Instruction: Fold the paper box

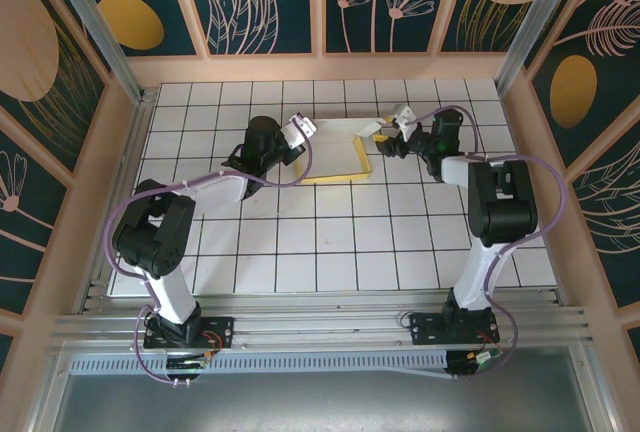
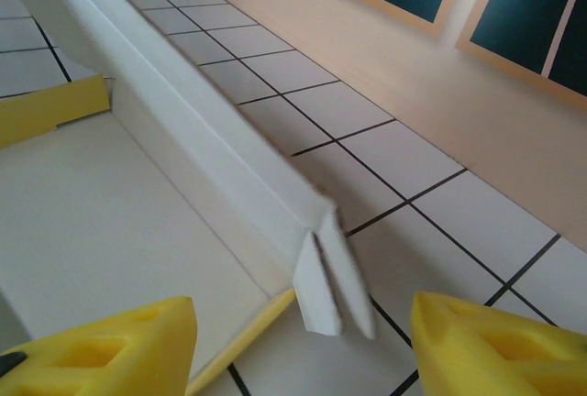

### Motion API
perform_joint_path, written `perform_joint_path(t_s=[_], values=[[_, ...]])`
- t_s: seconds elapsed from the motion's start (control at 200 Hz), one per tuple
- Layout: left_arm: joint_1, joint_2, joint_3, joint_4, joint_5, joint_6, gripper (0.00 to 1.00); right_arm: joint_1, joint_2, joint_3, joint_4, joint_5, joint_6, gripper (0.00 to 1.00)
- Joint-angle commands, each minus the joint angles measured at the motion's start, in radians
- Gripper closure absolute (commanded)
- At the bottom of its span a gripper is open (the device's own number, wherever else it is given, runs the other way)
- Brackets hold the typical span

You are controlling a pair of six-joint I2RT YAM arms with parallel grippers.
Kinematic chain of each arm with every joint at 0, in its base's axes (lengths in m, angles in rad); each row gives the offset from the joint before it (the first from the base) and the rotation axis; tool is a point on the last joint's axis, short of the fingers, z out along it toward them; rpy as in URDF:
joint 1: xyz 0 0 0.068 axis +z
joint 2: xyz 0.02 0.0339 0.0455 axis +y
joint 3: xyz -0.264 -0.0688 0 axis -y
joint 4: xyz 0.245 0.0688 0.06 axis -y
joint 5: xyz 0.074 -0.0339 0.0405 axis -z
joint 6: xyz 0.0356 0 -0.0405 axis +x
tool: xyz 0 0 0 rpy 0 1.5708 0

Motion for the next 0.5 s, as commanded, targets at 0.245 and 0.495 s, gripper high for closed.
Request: perform_joint_path(t_s=[0.245,0.495], values=[[0.002,0.031,0.039,0.047,0.042,0.004,1.0,0.023,0.094,0.108,0.031,0.038,-0.037,0.71],[0.004,0.006,0.016,0.07,0.025,-0.091,0.82,0.026,0.095,0.138,-0.021,0.036,-0.012,1.0]])
